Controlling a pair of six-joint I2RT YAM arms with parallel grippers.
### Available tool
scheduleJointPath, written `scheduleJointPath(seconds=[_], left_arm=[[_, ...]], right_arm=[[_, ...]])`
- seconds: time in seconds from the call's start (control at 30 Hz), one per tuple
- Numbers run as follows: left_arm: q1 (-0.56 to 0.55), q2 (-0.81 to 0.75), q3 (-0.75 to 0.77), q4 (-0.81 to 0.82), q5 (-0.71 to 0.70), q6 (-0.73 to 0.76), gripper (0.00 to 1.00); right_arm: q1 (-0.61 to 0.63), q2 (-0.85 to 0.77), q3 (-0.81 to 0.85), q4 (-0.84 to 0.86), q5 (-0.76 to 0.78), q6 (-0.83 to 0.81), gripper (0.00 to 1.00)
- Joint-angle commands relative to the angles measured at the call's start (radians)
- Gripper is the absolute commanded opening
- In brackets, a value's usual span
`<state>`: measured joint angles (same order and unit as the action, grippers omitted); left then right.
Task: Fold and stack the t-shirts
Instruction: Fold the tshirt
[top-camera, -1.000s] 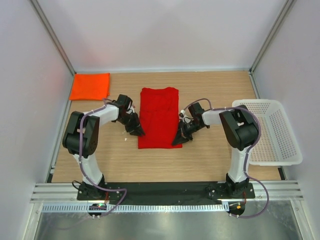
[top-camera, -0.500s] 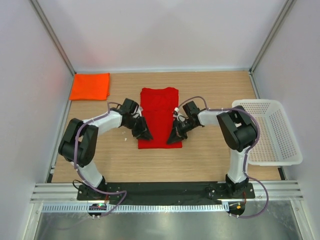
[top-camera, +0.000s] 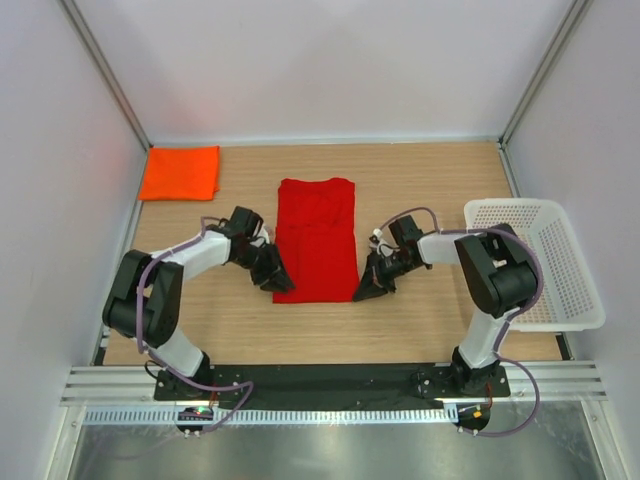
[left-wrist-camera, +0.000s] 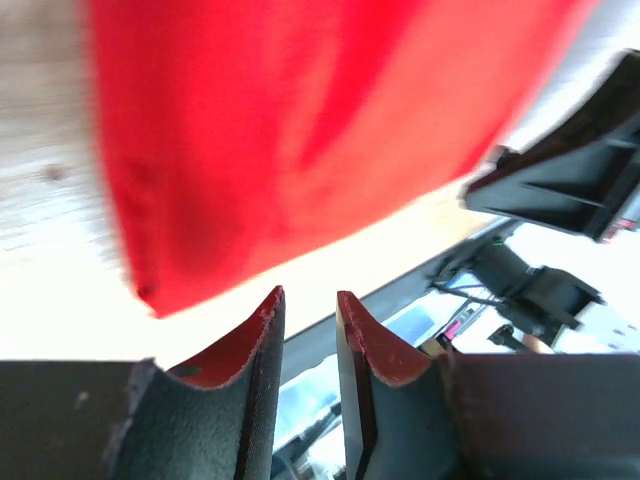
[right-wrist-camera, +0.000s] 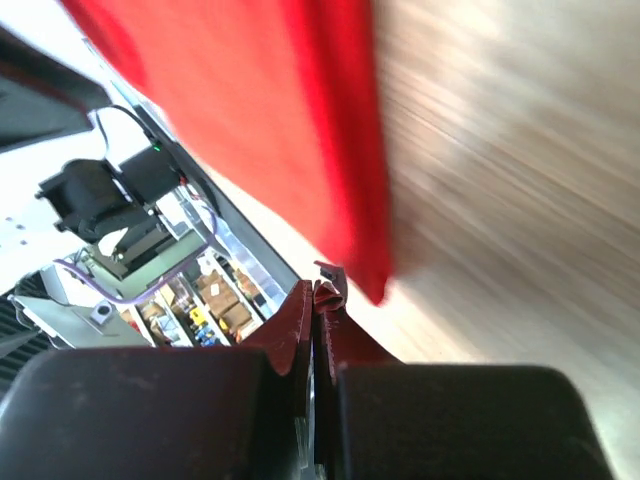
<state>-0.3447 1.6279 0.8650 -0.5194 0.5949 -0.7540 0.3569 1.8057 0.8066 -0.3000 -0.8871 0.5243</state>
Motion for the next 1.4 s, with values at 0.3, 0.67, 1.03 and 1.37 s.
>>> scheduleJointPath(seconds=[0.3, 0.67, 1.03, 1.37], left_arm=[[0.124, 0.233, 0.436, 0.035, 0.077, 0.007, 0.27], [0.167, 0.487, 0.563, 0.035, 0.013, 0.151, 0.27], [0.173, 0.307, 0.565, -0.094, -0.058, 0.266, 0.31], [0.154, 0.196, 0.375, 0.057, 0.091, 0.104, 0.31]], right_arm=[[0.001, 0.252, 0.502, 0.063, 0.056, 0.17, 0.01], [-0.113, 0.466, 0.658, 0.066, 0.06, 0.198, 0.01], [-0.153, 0.302, 0.68, -0.28, 0.181, -0.082, 0.02], [0.022, 0.211, 0.554, -0.063, 0.111, 0.086, 0.04]])
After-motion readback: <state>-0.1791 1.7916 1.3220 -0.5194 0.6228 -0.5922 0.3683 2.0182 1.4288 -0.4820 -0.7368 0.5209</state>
